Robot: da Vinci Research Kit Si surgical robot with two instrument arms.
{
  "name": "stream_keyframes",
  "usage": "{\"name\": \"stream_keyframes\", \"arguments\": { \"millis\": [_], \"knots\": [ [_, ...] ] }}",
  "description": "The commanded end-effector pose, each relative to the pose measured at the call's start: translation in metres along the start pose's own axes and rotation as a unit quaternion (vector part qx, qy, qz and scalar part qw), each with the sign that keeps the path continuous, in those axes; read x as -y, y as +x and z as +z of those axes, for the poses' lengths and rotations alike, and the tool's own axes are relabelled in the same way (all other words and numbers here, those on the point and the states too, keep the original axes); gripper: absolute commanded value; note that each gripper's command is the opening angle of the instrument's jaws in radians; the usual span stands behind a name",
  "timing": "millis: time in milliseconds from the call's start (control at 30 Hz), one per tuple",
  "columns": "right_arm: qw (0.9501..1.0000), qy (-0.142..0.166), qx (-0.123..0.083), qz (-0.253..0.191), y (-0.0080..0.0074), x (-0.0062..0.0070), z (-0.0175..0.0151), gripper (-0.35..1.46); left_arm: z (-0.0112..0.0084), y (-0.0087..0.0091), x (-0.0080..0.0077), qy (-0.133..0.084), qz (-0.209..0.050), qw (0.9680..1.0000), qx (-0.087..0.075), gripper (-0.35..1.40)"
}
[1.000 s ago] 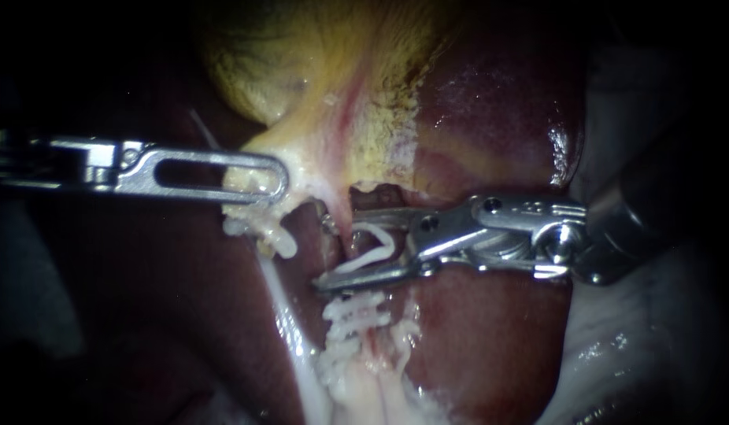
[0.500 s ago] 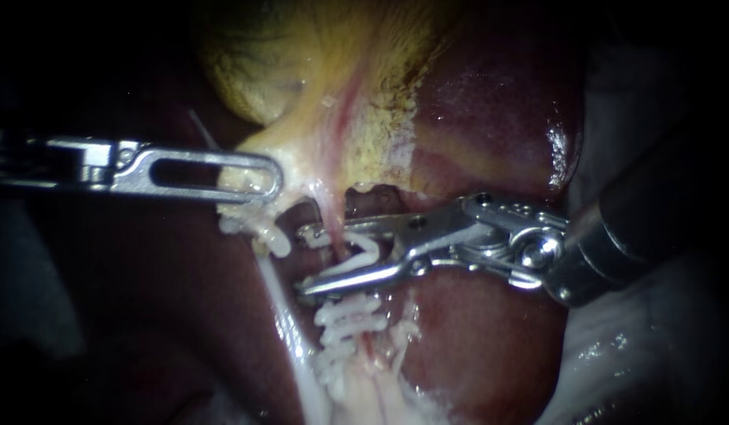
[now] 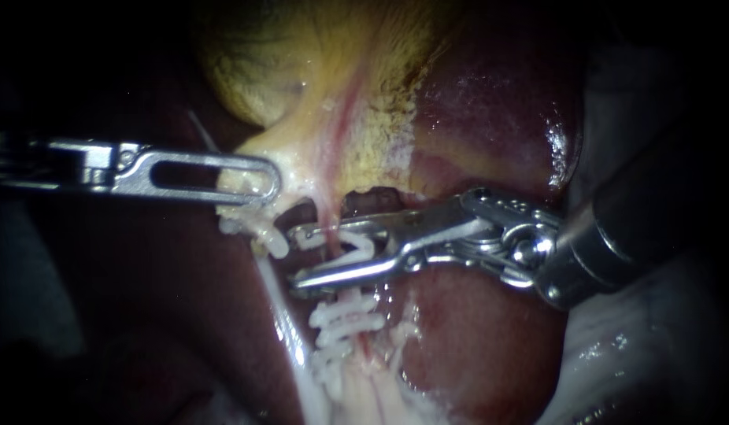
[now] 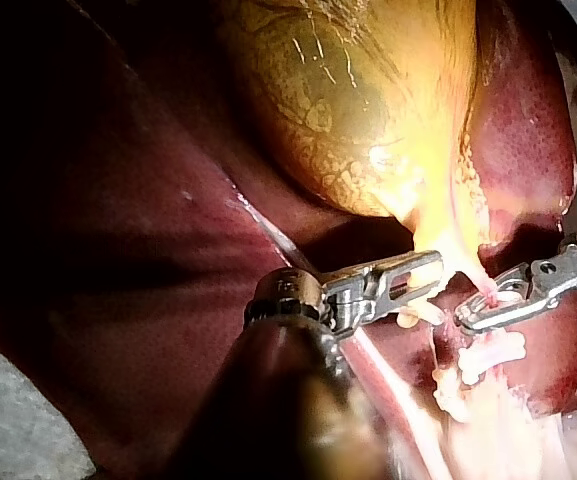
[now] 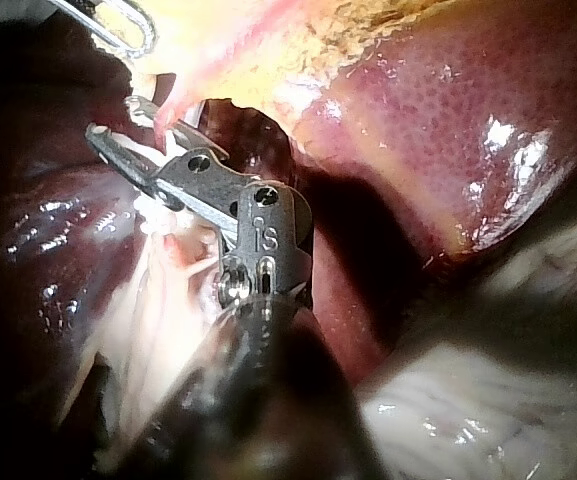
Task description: Clipping third clip right tube
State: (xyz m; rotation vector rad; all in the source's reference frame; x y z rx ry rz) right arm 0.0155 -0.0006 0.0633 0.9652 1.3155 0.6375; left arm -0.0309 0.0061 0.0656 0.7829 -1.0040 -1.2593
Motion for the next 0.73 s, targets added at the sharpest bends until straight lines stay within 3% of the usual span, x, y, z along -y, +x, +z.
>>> {"name": "stream_keyframes", "arguments": {
  "millis": [33, 167, 433, 733],
  "knots": [
    [1.0000, 0.003, -0.001, -0.001, 0.0003, 0.0001, -0.0003, -0.35, 0.0000, 0.0000, 0.0000, 0.000, 0.000, 1.0000, 0.000, -0.35],
    [0.9999, -0.002, 0.010, 0.012, 0.0012, 0.0005, -0.0009, -0.35, 0.0000, 0.0000, 0.0000, 0.000, 0.000, 1.0000, 0.000, -0.35],
    [0.9998, -0.001, 0.017, 0.008, 0.0000, 0.0009, 0.0000, -0.35, 0.0000, -0.0001, -0.0002, -0.001, 0.000, 1.0000, -0.001, -0.35],
    [0.9998, -0.001, 0.017, 0.011, 0.0001, 0.0009, -0.0002, -0.35, 0.0000, -0.0001, -0.0003, -0.001, 0.000, 1.0000, -0.001, -0.35]
  ]
}}
